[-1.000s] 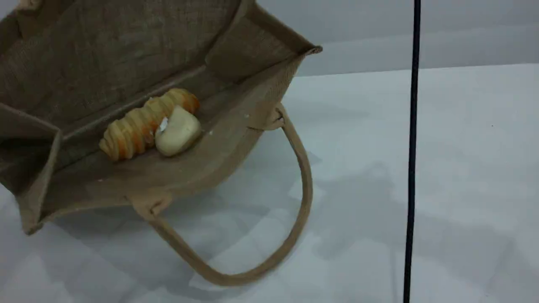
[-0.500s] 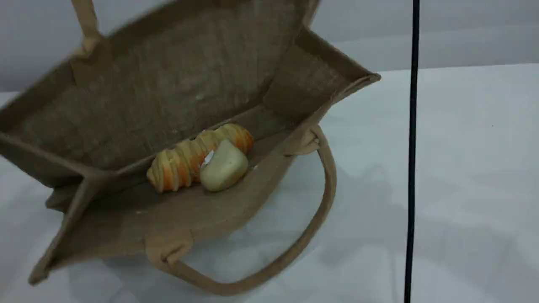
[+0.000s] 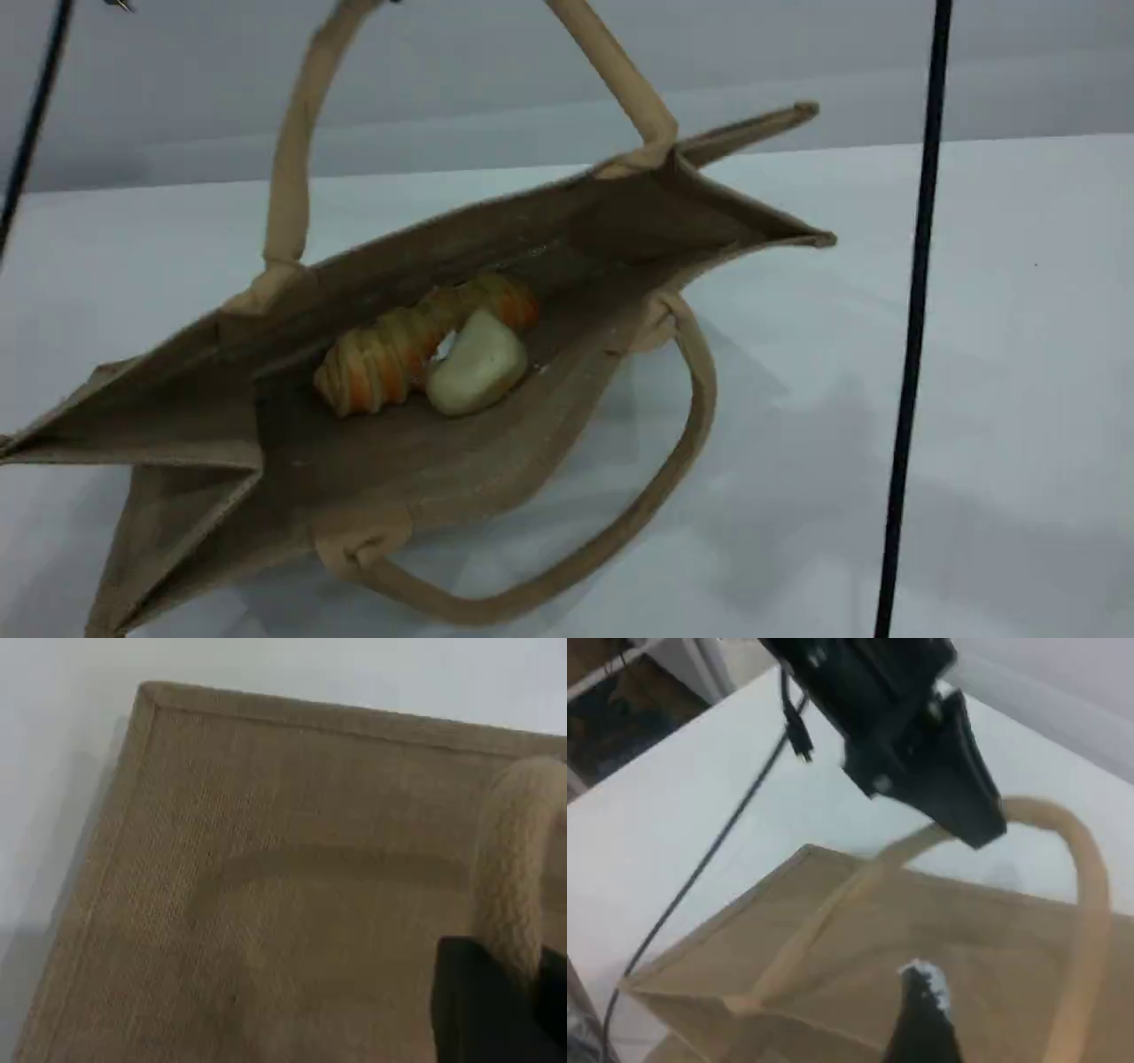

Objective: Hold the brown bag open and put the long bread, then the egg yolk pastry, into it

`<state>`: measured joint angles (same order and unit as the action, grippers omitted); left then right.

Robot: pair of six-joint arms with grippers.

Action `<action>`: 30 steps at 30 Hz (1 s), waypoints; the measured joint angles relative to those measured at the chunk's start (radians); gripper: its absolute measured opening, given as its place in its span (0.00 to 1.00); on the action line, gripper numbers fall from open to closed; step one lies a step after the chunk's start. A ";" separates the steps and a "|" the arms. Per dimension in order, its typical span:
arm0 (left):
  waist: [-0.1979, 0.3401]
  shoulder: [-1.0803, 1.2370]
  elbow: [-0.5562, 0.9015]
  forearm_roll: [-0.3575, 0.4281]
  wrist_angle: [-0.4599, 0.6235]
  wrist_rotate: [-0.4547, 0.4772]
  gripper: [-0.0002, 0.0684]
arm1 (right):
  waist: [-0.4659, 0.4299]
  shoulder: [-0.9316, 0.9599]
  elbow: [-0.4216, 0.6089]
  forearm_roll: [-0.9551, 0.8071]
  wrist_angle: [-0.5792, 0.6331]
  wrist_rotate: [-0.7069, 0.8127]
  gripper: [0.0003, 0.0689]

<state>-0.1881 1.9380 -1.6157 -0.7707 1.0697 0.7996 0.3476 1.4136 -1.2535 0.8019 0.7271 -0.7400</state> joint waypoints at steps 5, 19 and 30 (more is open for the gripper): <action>-0.005 0.064 0.000 0.001 0.000 -0.026 0.17 | -0.001 -0.049 0.000 -0.076 0.076 0.053 0.68; -0.040 0.117 0.000 0.020 0.007 -0.019 0.81 | -0.001 -0.163 0.000 -0.481 0.276 0.416 0.68; -0.156 0.117 0.000 0.297 -0.120 -0.092 0.83 | -0.001 -0.247 0.000 -0.576 0.349 0.503 0.68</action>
<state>-0.3440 2.0551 -1.6157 -0.4737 0.9495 0.7077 0.3466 1.1664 -1.2535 0.2257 1.0762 -0.2365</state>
